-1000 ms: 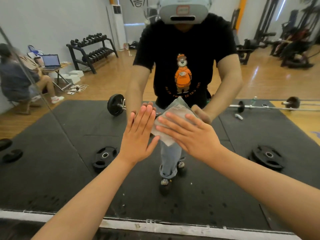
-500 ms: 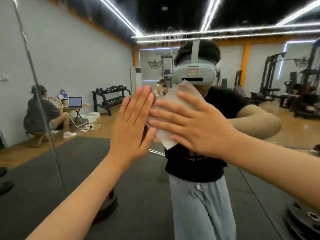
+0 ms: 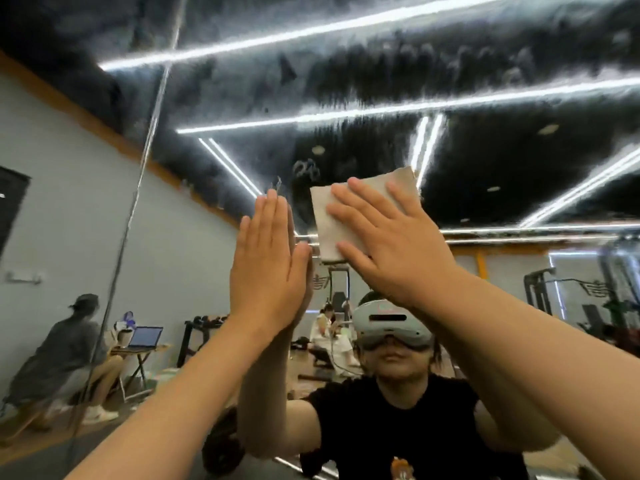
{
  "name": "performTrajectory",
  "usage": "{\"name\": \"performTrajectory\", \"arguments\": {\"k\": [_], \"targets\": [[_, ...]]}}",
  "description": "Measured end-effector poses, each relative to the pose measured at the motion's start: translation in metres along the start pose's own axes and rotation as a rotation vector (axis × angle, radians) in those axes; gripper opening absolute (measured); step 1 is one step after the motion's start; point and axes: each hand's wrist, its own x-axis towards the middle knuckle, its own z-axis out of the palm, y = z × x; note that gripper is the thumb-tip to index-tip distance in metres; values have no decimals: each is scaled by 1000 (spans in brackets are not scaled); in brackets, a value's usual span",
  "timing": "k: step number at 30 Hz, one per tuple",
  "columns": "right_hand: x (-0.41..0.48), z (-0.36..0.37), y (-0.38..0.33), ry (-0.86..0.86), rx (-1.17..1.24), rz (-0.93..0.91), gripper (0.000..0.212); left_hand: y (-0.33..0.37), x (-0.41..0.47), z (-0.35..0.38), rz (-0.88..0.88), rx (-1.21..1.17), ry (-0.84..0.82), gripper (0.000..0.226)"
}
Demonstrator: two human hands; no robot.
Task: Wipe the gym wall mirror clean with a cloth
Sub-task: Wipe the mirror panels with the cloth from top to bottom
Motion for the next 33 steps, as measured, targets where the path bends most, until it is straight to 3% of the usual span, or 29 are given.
{"name": "performTrajectory", "arguments": {"k": [5,12,17,23,27,33], "targets": [[3,2,-1,-8,-1,30,60,0,-1,2,-7,-53,4,66],[50,-21,22,-181,56,89,58,-1,-4,2,-17,-104,5,65],[62,-23,28,-177,39,126,59,-4,-4,5,4,-119,33,62],[107,-14,21,-143,71,238,55,-2,-8,5,-127,-173,100,68],[95,-11,7,-151,41,146,54,-2,-7,4,-124,-200,109,67],[-8,8,-49,-101,57,-71,57,-3,-10,2,-73,-273,129,63]]}}
